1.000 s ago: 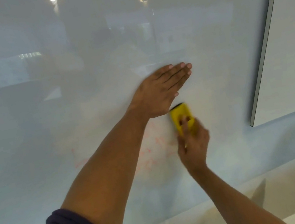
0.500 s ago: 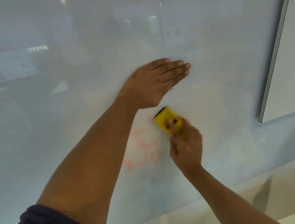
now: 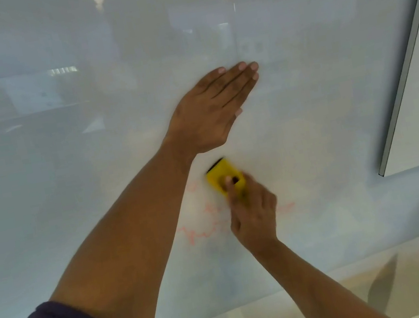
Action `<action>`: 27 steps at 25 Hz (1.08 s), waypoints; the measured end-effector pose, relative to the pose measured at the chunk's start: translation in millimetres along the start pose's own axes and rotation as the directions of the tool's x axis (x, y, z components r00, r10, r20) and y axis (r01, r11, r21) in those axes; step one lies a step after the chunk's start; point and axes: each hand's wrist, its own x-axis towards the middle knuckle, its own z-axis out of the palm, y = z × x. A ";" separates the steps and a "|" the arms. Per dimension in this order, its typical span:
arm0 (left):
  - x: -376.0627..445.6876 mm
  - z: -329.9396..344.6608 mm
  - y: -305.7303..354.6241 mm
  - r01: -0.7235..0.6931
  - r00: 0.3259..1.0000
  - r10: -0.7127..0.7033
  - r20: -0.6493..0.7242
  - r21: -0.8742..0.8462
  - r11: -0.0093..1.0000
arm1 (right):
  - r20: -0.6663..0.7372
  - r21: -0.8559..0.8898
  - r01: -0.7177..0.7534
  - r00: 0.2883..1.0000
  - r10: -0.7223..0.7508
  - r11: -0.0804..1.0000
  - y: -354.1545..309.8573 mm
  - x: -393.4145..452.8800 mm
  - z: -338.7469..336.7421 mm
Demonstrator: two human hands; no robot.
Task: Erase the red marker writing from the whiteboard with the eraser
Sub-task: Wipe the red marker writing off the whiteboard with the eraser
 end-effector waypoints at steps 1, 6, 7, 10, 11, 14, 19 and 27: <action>-0.5 -0.3 0.5 0.003 1.000 -0.003 0.001 0.001 1.000 | 0.064 -0.039 0.218 0.975 -0.215 0.975 4.8 -9.0 -0.4; -2.6 4.6 1.2 0.003 1.000 -0.002 -0.029 0.024 1.000 | -0.089 0.060 -0.211 0.973 0.215 0.976 9.6 23.9 -1.1; -2.7 4.7 0.7 0.000 1.000 0.001 -0.024 0.018 1.000 | -0.088 0.084 -0.187 0.977 0.194 0.979 -6.2 24.5 2.9; -1.9 2.5 0.4 -0.003 1.000 0.003 -0.008 -0.003 1.000 | 0.113 0.000 0.524 0.847 -0.520 0.852 -23.3 -0.6 11.6; -2.2 2.7 0.7 -0.005 1.000 0.005 -0.017 -0.007 1.000 | 0.142 -0.031 0.616 0.782 -0.607 0.787 -13.1 1.1 11.0; -6.0 7.6 4.3 0.010 0.998 -0.007 -0.065 0.040 0.999 | -0.029 0.021 0.172 0.985 -0.172 0.985 8.8 20.3 7.2; -11.2 10.9 15.0 0.048 0.996 -0.048 -0.078 -0.003 0.999 | 0.079 -0.075 0.430 0.902 -0.425 0.900 35.8 -18.3 1.1; -17.7 15.9 23.3 0.038 0.995 -0.037 -0.087 0.001 0.999 | -0.039 0.061 -0.202 0.978 0.204 0.978 32.9 -54.3 6.8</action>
